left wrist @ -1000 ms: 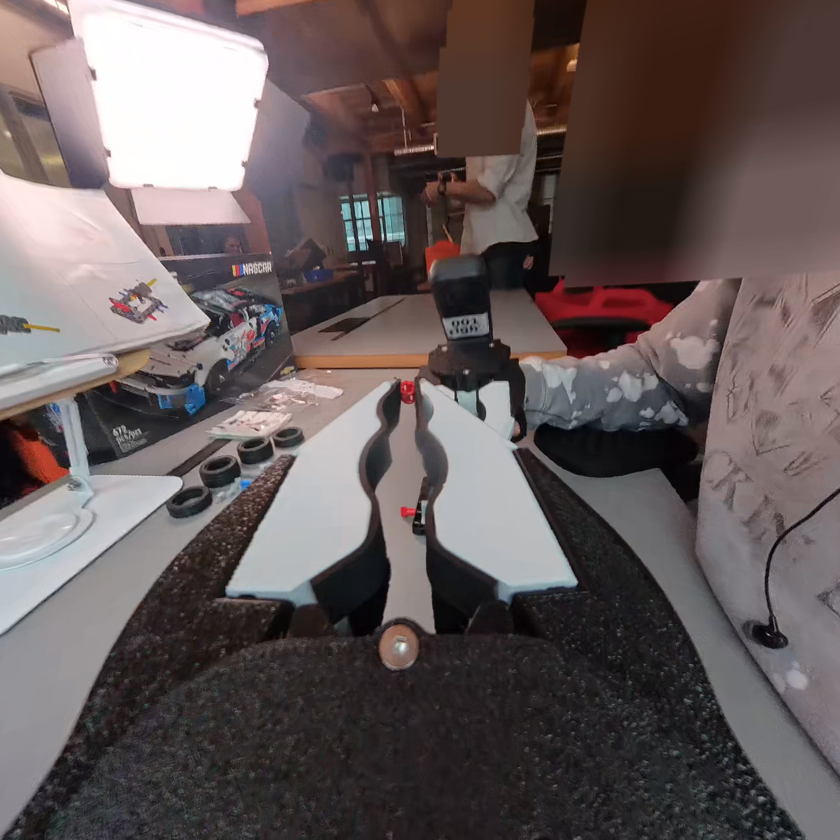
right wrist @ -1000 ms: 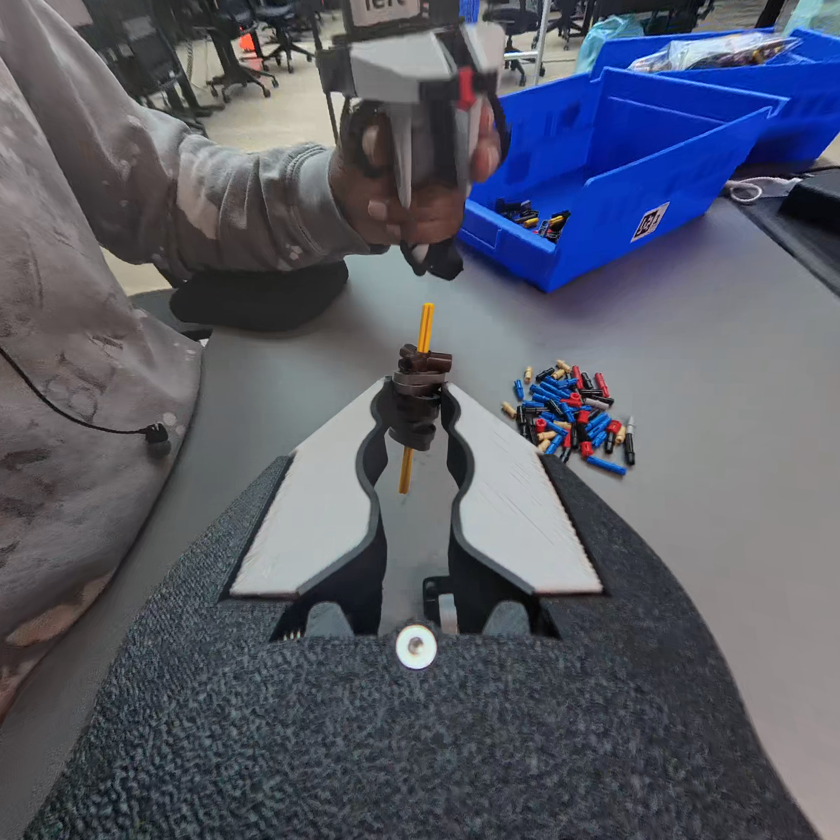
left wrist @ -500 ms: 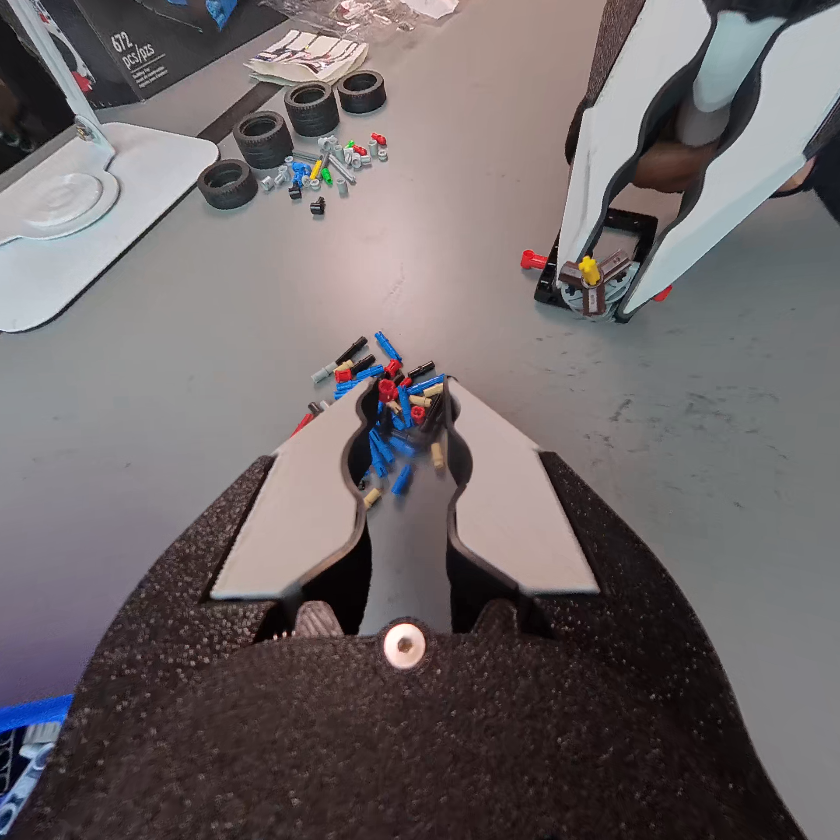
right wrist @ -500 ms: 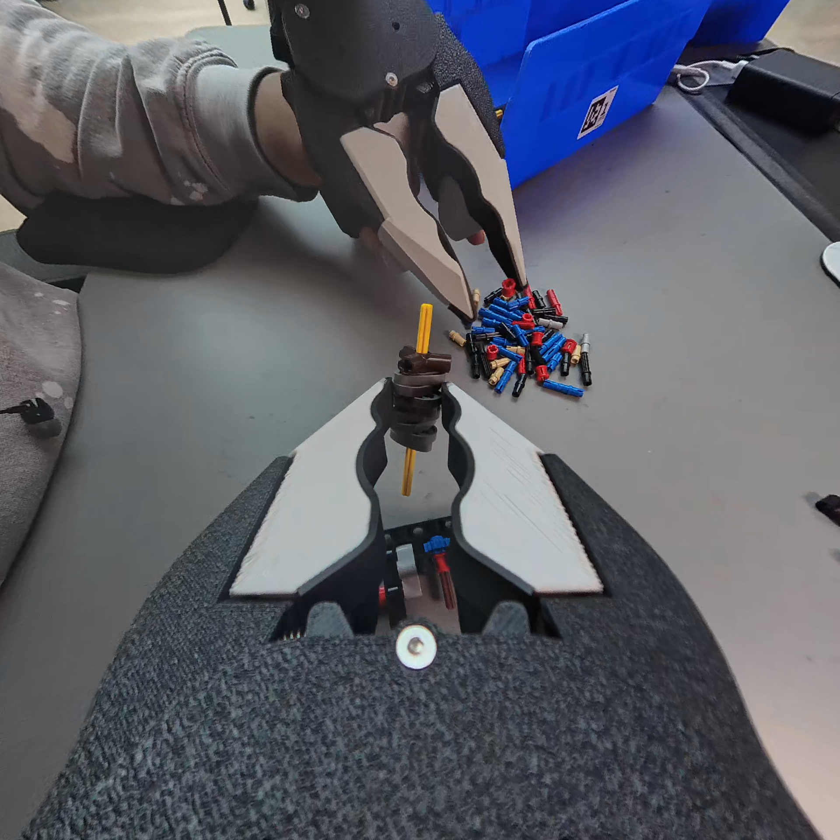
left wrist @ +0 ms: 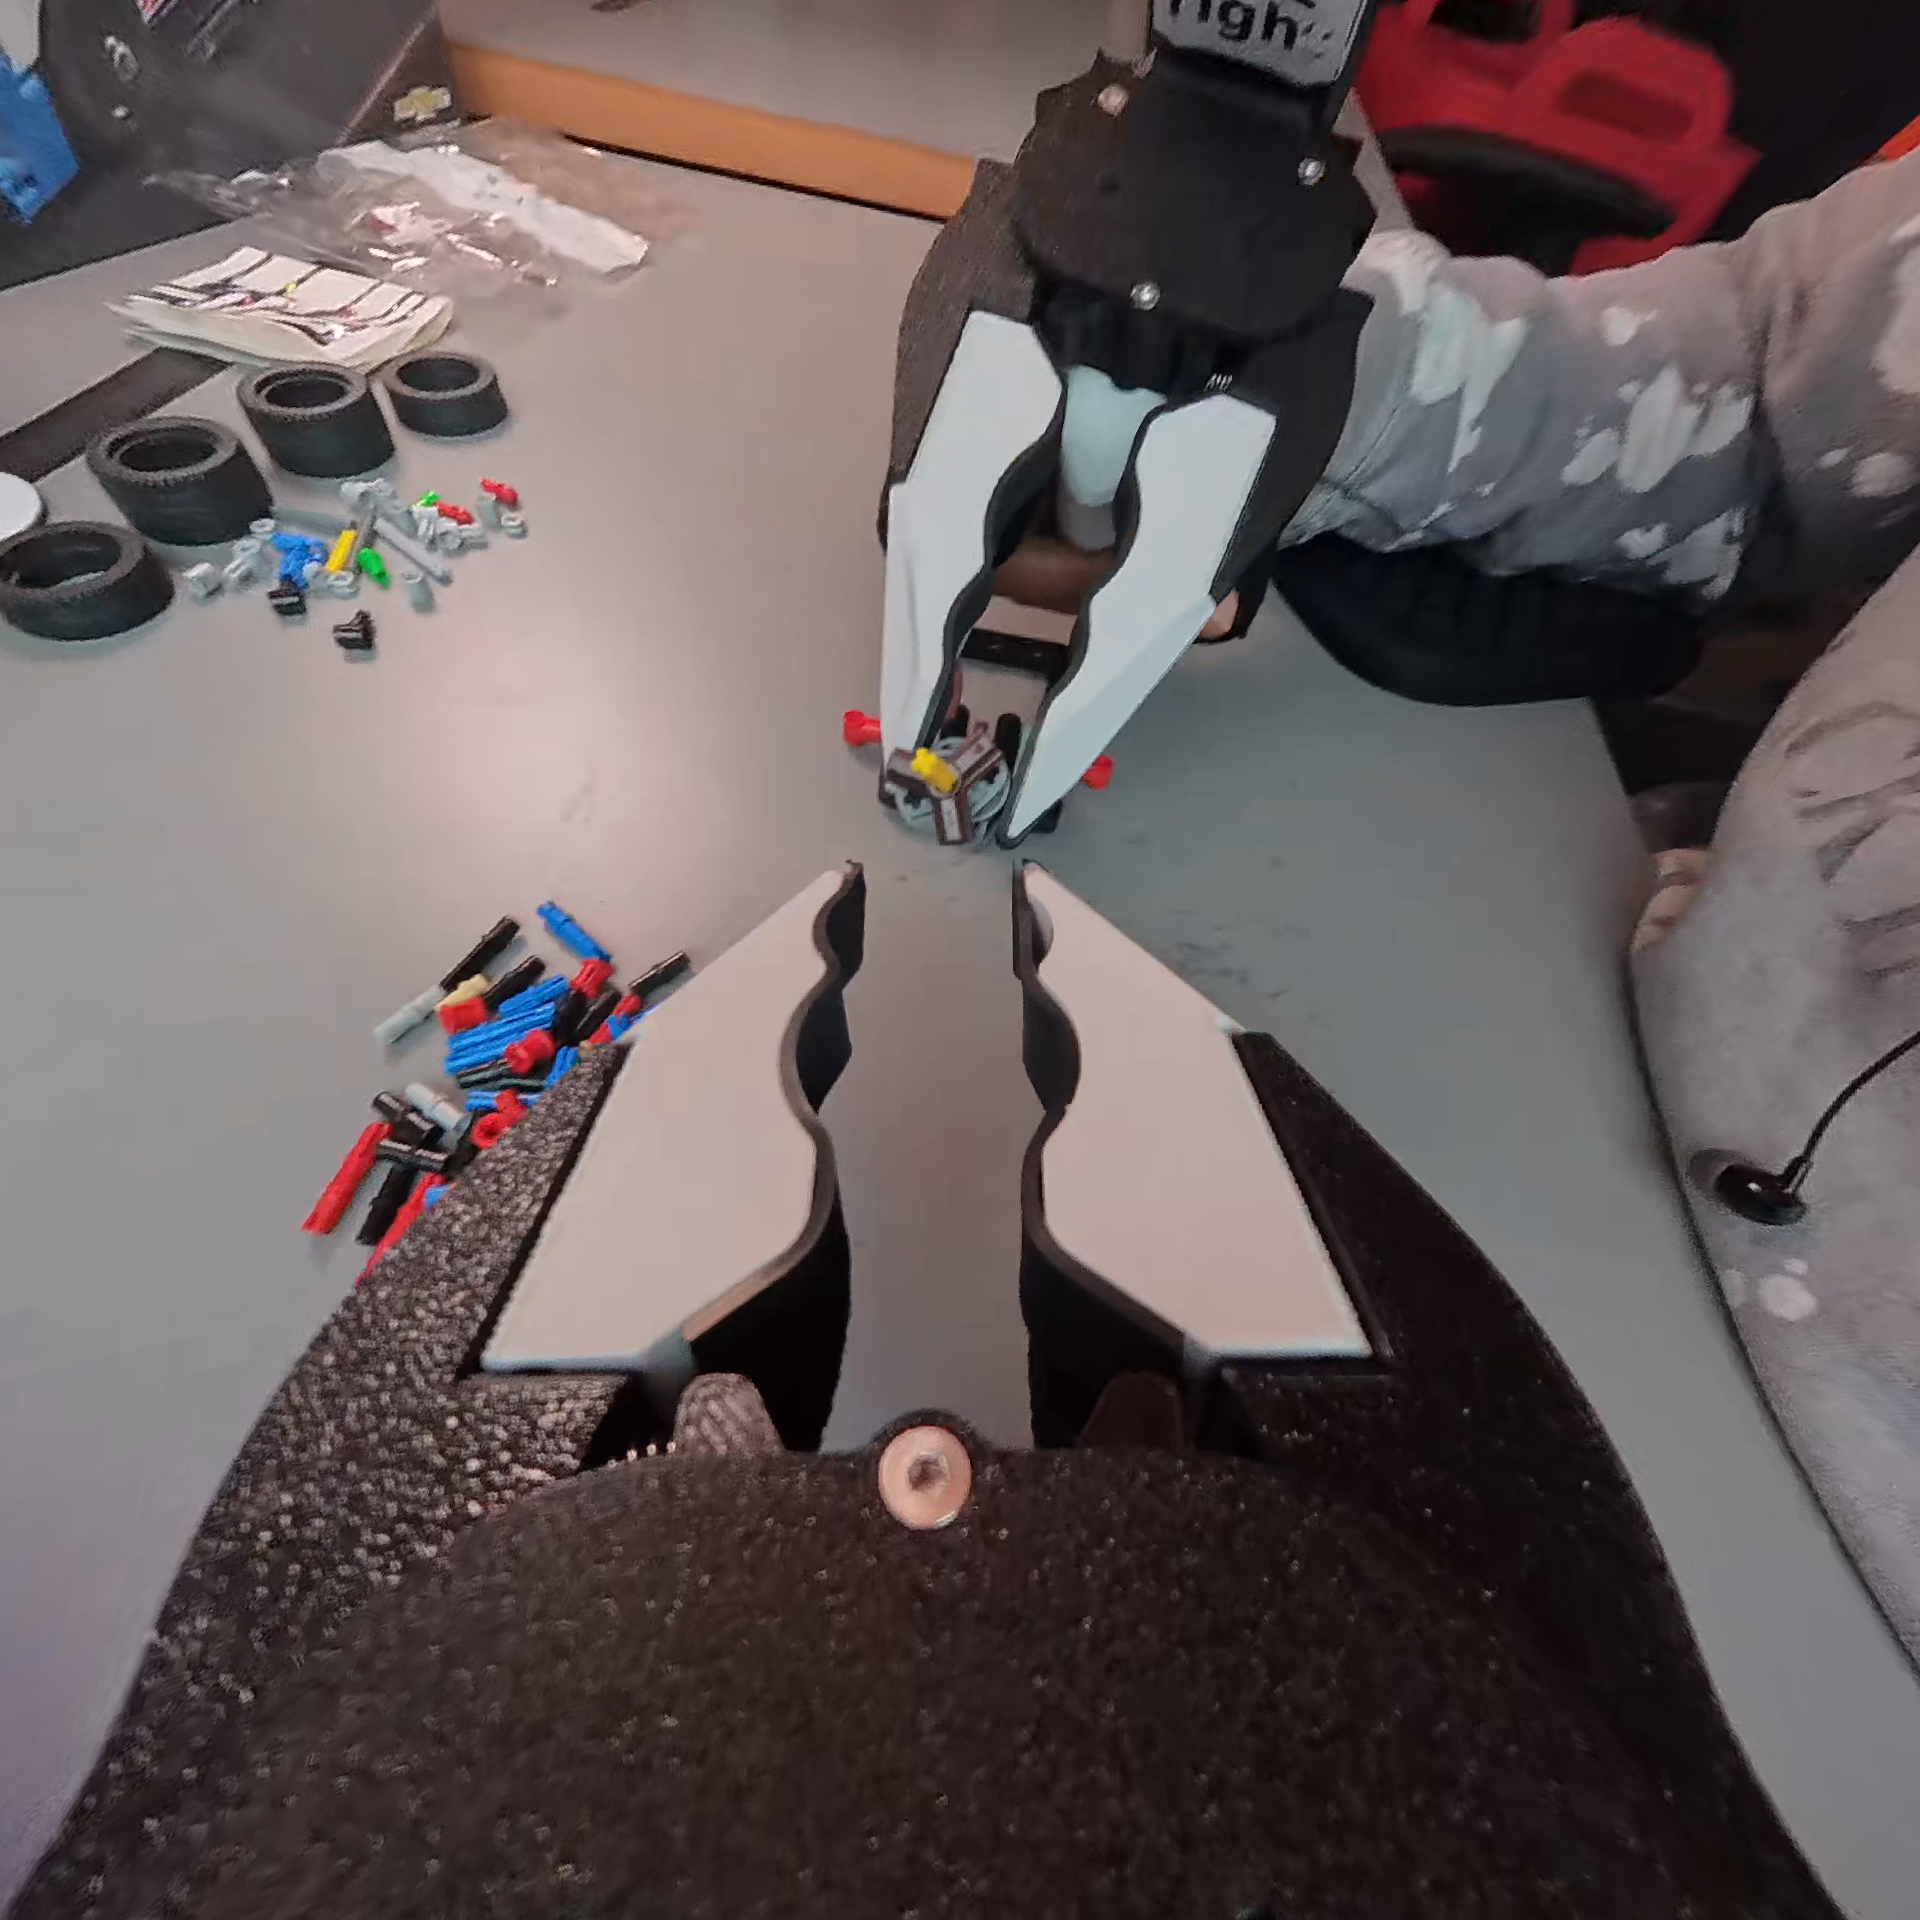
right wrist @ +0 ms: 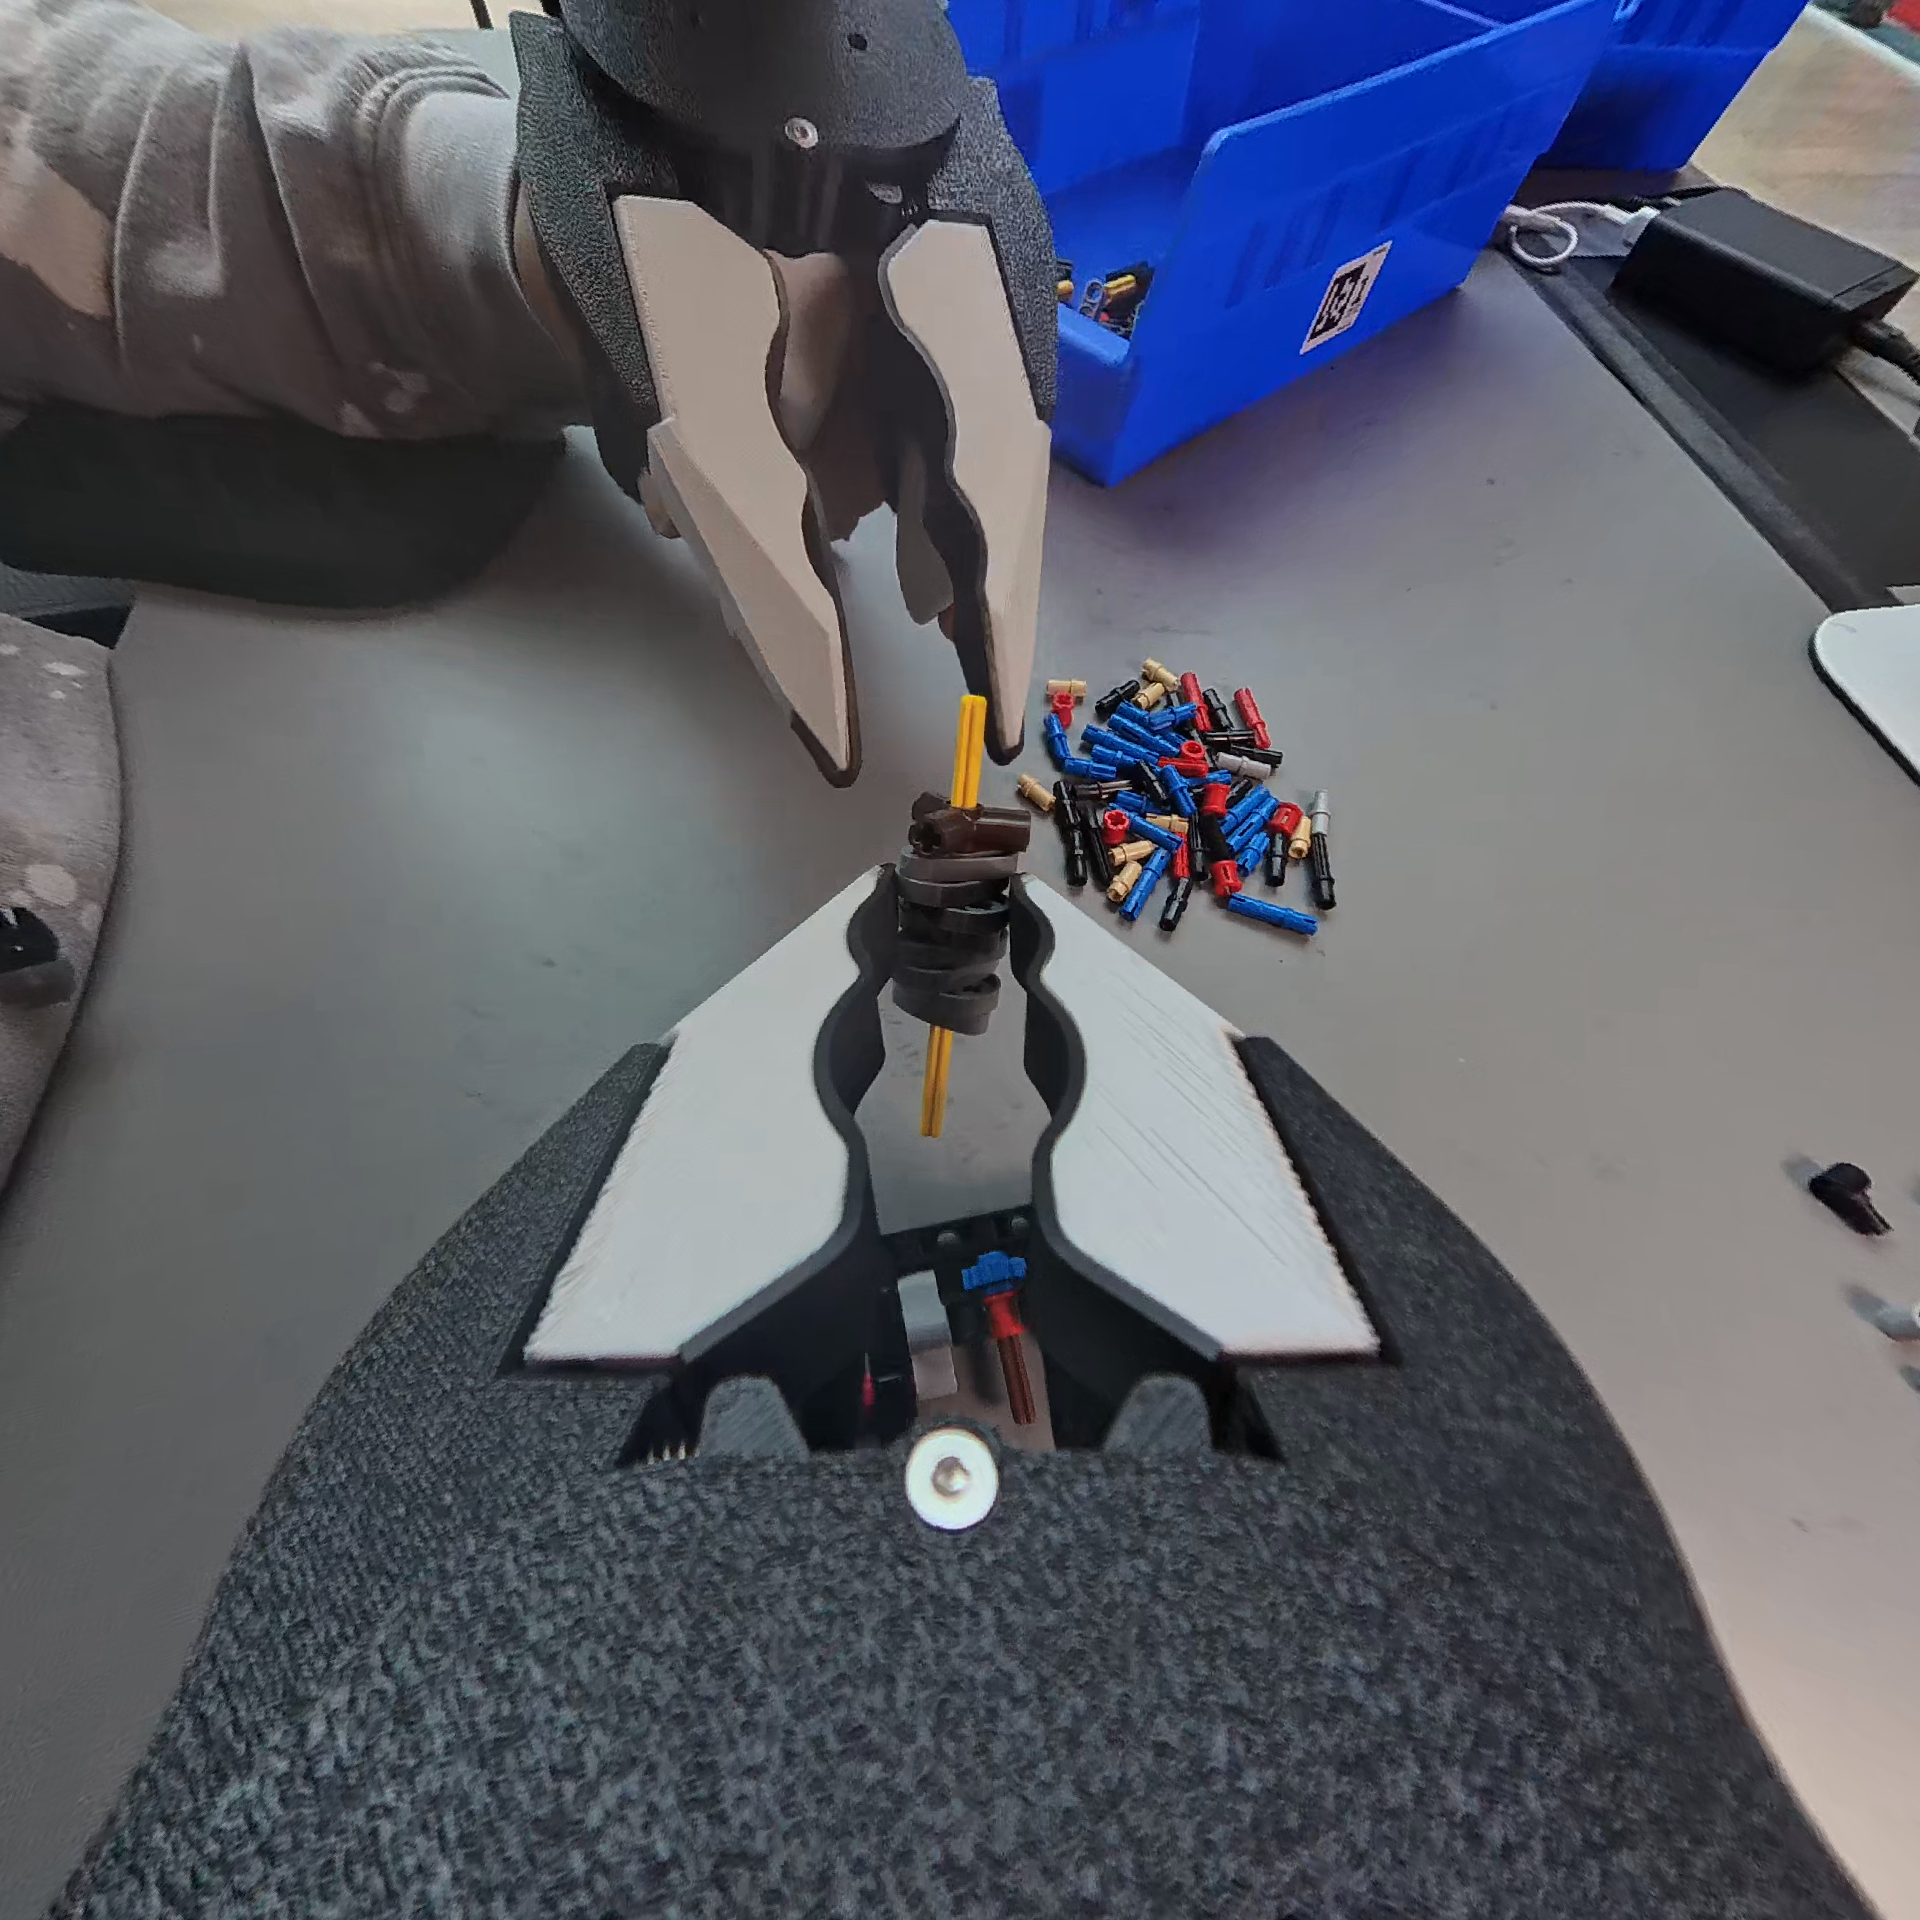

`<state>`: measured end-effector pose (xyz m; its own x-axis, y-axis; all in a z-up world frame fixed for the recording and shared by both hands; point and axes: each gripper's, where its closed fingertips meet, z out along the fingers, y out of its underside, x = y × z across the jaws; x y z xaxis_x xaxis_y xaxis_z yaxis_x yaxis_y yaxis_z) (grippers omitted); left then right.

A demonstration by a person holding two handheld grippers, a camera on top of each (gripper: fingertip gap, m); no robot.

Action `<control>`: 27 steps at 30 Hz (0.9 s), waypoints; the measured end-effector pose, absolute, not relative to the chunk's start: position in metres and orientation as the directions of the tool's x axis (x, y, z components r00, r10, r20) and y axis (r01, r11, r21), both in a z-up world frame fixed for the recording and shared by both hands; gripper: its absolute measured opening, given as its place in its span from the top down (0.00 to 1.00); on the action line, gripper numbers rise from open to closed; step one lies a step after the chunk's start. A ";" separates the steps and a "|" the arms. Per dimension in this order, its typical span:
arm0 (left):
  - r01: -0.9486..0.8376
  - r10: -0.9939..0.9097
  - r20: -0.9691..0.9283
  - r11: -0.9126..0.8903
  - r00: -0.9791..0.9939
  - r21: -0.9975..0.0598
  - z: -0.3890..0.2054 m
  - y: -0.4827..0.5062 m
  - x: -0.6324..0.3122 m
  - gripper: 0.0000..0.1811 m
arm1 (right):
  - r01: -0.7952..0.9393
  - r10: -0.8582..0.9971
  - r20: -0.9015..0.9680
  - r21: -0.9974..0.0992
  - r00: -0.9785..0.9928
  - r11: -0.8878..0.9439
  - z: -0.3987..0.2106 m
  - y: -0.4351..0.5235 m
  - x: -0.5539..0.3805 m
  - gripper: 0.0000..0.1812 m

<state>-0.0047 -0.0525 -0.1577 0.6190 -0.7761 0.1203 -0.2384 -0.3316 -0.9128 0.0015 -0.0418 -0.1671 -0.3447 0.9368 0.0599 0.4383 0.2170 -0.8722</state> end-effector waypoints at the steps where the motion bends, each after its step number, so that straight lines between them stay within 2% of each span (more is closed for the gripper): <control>1: -0.228 -0.780 0.132 -0.333 0.611 -0.915 -0.156 -0.053 -0.001 0.85 | 0.428 0.933 0.069 -0.875 -0.352 0.226 -0.166 -0.044 0.001 0.89; 6: -0.214 -0.785 0.141 -0.329 0.603 -0.920 -0.153 -0.055 0.006 0.95 | 0.401 0.927 0.091 -0.883 -0.364 0.244 -0.160 -0.051 -0.001 0.89; 10: -0.174 -0.773 0.157 -0.326 0.615 -0.929 -0.146 -0.053 0.006 0.96 | 0.408 0.931 0.095 -0.880 -0.352 0.244 -0.160 -0.051 -0.002 0.89; 14: 0.005 -0.776 0.207 -0.253 0.596 -0.967 -0.110 -0.052 0.003 0.97 | 0.489 0.925 0.098 -0.825 -0.368 0.282 -0.181 -0.050 0.004 0.89; 16: 0.056 -0.772 0.226 -0.241 0.595 -0.969 -0.096 -0.052 -0.002 0.97 | 0.478 0.928 0.057 -0.844 -0.369 0.242 -0.180 -0.054 0.001 0.89; 21: 0.072 -0.688 0.156 -0.149 0.709 -0.986 -0.074 -0.045 -0.039 0.96 | 0.439 0.935 0.072 -0.868 -0.348 0.230 -0.166 -0.049 0.000 0.89; 27: -0.069 -0.475 -0.043 -0.039 0.879 -0.997 -0.048 -0.042 -0.100 0.96 | 0.398 0.952 0.094 -0.893 -0.293 0.210 -0.153 -0.039 -0.003 0.89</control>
